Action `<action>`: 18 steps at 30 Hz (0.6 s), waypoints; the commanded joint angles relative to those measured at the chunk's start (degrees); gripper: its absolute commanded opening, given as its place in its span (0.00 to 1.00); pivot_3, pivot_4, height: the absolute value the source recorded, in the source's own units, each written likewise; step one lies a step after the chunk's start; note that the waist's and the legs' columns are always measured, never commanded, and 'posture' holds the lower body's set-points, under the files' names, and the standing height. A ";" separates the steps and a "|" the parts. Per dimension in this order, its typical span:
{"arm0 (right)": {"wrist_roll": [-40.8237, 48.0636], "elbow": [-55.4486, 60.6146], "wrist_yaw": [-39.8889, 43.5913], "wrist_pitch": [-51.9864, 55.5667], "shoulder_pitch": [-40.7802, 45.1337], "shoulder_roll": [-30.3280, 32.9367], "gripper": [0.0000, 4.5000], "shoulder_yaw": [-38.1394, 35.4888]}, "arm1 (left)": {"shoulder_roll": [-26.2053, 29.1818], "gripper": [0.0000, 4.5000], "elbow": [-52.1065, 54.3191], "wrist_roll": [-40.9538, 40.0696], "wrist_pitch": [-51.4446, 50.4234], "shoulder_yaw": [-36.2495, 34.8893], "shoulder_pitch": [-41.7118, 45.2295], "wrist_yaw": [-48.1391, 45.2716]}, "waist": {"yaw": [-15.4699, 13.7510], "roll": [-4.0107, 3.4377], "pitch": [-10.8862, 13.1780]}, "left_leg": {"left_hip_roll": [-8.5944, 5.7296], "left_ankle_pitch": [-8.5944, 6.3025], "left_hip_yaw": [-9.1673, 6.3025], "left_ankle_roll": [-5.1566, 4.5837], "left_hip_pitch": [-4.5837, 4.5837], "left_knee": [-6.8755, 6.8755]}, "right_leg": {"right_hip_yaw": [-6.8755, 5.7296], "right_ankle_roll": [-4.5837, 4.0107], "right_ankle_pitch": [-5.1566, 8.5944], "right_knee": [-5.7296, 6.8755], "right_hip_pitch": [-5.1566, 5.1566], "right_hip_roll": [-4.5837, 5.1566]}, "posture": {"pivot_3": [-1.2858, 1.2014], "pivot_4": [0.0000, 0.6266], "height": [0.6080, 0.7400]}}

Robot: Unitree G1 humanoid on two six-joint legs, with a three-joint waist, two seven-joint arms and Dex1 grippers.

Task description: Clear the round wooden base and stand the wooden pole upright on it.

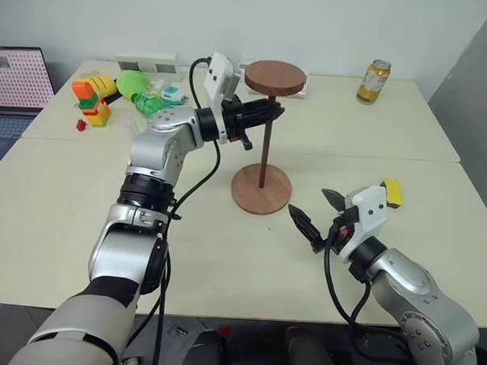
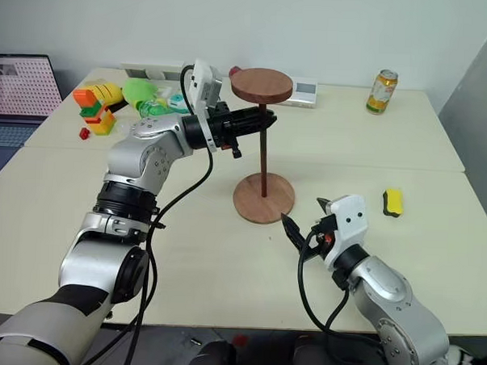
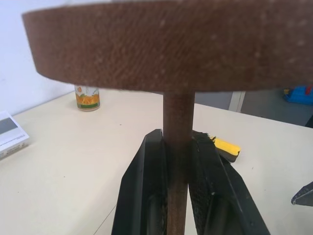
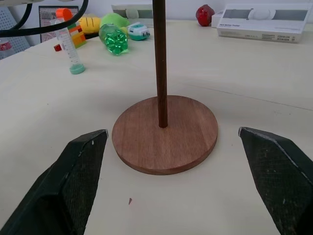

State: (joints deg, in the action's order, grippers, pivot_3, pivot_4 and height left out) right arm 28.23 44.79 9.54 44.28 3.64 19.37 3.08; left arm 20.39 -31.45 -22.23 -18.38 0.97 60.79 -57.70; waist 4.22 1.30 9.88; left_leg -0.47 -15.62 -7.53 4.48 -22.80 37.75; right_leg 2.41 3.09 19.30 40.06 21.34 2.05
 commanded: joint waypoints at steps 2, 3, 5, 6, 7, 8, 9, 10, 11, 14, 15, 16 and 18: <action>0.24 3.07 -0.43 -0.17 0.17 -0.20 1.00 -1.03 | 0.82 0.07 -0.82 2.06 0.20 0.05 -3.08 -0.12 | 0.05 -0.01 -0.04 | 0.00 0.00 -0.01 0.00 0.02 0.02 | 0.00 0.00 0.00 0.03 -0.01 0.00 | 0.52 0.24 1.00; 0.23 3.07 -0.43 -0.14 0.17 -0.17 1.00 -1.04 | 0.84 0.07 -0.70 2.19 0.16 0.01 -3.46 -0.05 | 0.06 -0.02 -0.10 | 0.00 0.00 -0.01 -0.01 0.03 0.03 | 0.00 0.00 0.00 0.04 -0.02 0.00 | 0.52 0.24 1.00; 0.28 3.19 -0.43 0.03 0.13 -0.08 1.00 -1.06 | 0.89 0.07 0.34 2.38 -0.27 0.10 -5.24 0.03 | 0.06 -0.02 -0.18 | 0.01 -0.01 -0.01 -0.01 0.07 0.04 | 0.00 0.00 0.00 0.05 -0.07 0.00 | 0.52 0.24 1.00; 0.32 3.15 -0.41 0.14 0.22 -0.04 1.00 -1.09 | 0.83 0.07 1.07 2.52 -0.44 0.40 -6.48 -0.02 | 0.07 -0.05 -0.33 | 0.00 -0.01 -0.02 -0.02 0.07 0.05 | 0.00 0.00 0.00 0.05 -0.09 0.00 | 0.52 0.24 1.00; 0.34 3.11 -0.40 0.24 0.29 -0.02 1.00 -1.12 | 0.78 0.07 1.64 2.63 -0.57 0.59 -7.34 -0.03 | 0.08 -0.09 -0.44 | 0.00 -0.03 -0.01 -0.06 0.12 0.05 | 0.02 0.00 0.00 0.04 -0.14 0.00 | 0.52 0.24 1.00; 0.33 3.15 -0.41 0.33 0.32 0.00 1.00 -1.10 | 0.75 0.07 2.37 2.69 -0.88 0.85 -8.34 -0.07 | 0.08 -0.11 -0.52 | 0.01 -0.04 -0.01 -0.08 0.18 0.04 | 0.03 0.00 0.00 0.03 -0.20 0.00 | 0.52 0.24 1.00; 0.36 3.16 -0.36 0.41 0.39 0.03 1.00 -1.07 | 0.71 0.07 2.88 2.85 -0.95 1.10 -9.16 -0.08 | 0.07 -0.14 -0.60 | 0.01 -0.09 -0.02 -0.16 0.21 0.04 | 0.02 0.00 0.00 0.03 -0.23 -0.01 | 0.52 0.24 1.00; 0.43 3.14 -0.27 0.51 0.49 0.07 1.00 -1.06 | 0.67 0.07 3.22 3.03 -0.99 1.29 -9.84 0.01 | 0.06 -0.19 -0.68 | 0.01 -0.10 -0.03 -0.18 0.22 0.03 | 0.02 0.00 0.00 0.03 -0.24 -0.01 | 0.52 0.24 1.00; 0.48 3.17 -0.17 0.63 0.55 0.15 1.00 -0.98 | 0.70 0.07 3.58 3.30 -0.84 1.61 -10.71 -0.06 | 0.06 -0.24 -0.78 | 0.01 -0.11 -0.03 -0.20 0.26 0.04 | 0.01 0.00 0.00 0.04 -0.28 -0.01 | 0.52 0.24 1.00; 0.66 3.27 0.17 1.04 0.76 0.37 1.00 -0.83 | 0.71 0.07 4.20 4.01 -0.17 2.05 -12.33 0.23 | 0.05 -0.33 -0.88 | 0.01 -0.14 -0.02 -0.25 0.57 0.02 | 0.03 0.01 0.00 -0.01 -0.61 -0.01 | 0.52 0.24 1.00; 0.70 3.42 0.20 1.17 0.71 0.40 1.00 -0.78 | 0.70 0.07 4.62 3.92 -0.53 1.93 -12.73 0.46 | 0.04 -0.34 -0.88 | 0.01 -0.15 -0.04 -0.26 0.74 -0.02 | 0.01 0.01 0.01 -0.06 -0.79 -0.01 | 0.52 0.24 1.00; 0.79 3.49 0.28 1.33 0.74 0.44 1.00 -0.77 | 0.72 0.07 4.72 3.98 -0.85 1.91 -13.07 0.67 | 0.04 -0.35 -0.90 | 0.02 -0.17 -0.03 -0.30 1.01 -0.08 | 0.01 0.02 0.02 -0.13 -1.04 -0.02 | 0.52 0.24 1.00; 0.97 3.70 0.35 1.68 0.75 0.48 1.00 -0.70 | 0.85 0.07 4.86 4.09 -1.15 2.07 -13.94 0.67 | 0.05 -0.35 -0.92 | 0.02 -0.20 -0.01 -0.34 1.20 -0.16 | 0.04 0.02 0.02 -0.19 -1.20 -0.02 | 0.52 0.24 1.00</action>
State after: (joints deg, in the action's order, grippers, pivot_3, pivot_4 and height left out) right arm 28.34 45.30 9.72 45.88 3.69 19.73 3.03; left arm 20.57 -23.40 -21.73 -16.71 -0.32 50.44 -57.01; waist 4.26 0.95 8.95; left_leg -0.45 -15.81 -7.55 4.14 -21.59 37.58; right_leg 2.45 3.12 19.32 39.87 20.14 2.03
